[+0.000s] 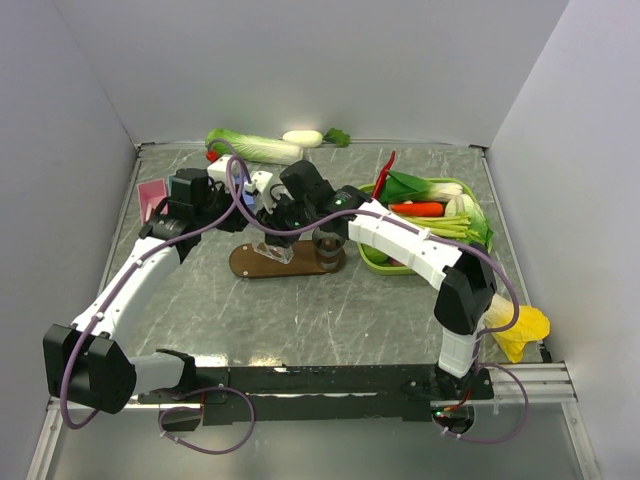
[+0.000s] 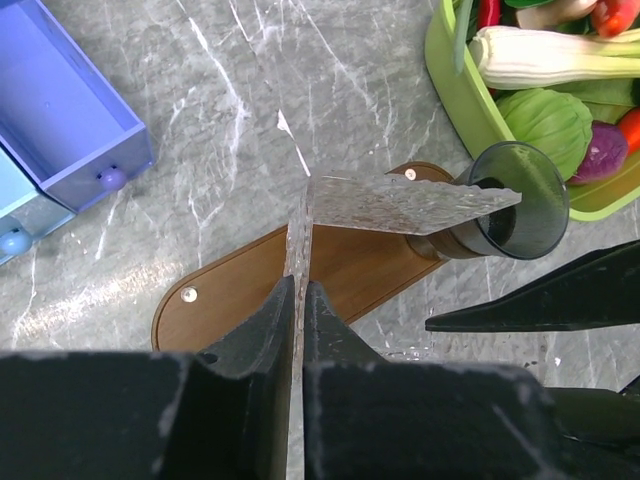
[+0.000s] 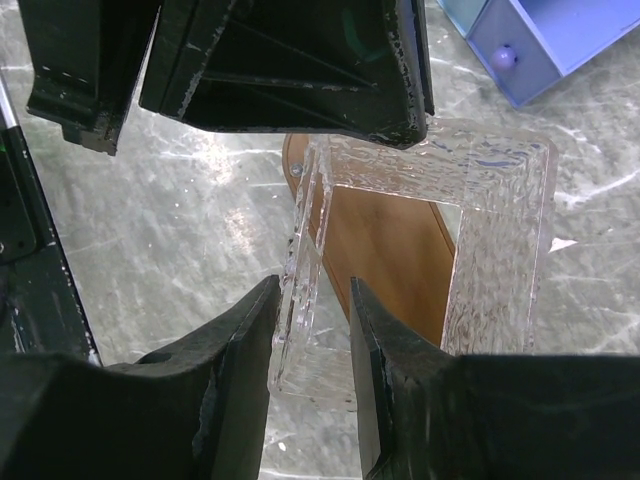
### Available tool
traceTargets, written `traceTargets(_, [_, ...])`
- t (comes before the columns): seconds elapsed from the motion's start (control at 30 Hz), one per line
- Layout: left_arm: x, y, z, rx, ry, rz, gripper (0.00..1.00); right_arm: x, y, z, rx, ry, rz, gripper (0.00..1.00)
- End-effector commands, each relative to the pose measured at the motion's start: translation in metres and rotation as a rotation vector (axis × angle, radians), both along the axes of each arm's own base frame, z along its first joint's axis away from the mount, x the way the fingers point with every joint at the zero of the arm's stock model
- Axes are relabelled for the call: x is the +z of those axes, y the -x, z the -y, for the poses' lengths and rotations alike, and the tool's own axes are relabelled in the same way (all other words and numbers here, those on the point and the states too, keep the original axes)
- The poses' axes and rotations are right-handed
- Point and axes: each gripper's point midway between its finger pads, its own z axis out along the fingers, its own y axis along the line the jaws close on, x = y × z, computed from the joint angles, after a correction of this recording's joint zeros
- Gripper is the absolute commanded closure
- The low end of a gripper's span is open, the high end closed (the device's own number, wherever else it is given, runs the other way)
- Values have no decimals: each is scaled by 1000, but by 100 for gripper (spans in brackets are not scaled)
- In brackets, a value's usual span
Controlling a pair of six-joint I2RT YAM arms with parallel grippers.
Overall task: Prepare toiletry sets of a toothbrush and toothpaste on the tray
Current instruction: Pick up the toothpaste holder from the storage box.
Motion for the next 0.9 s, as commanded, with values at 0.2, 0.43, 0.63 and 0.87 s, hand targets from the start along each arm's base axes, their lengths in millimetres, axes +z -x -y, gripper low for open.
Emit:
traceTargets(0.2, [25,-5,9,-13,47,89,99,8,4,-14,16,-82,-8,97])
traceTargets(0.43, [24,-1,11,-47,43,102,99,15,1,-14,1,-100,2,79])
traceTargets(0.63, [22,0,12,-59,32,103,99,23,0,-16,-1,-108,23,62])
traceTargets(0.87, [21,3,16,-88,17,112,99,34,-3,-13,-14,-122,53,42])
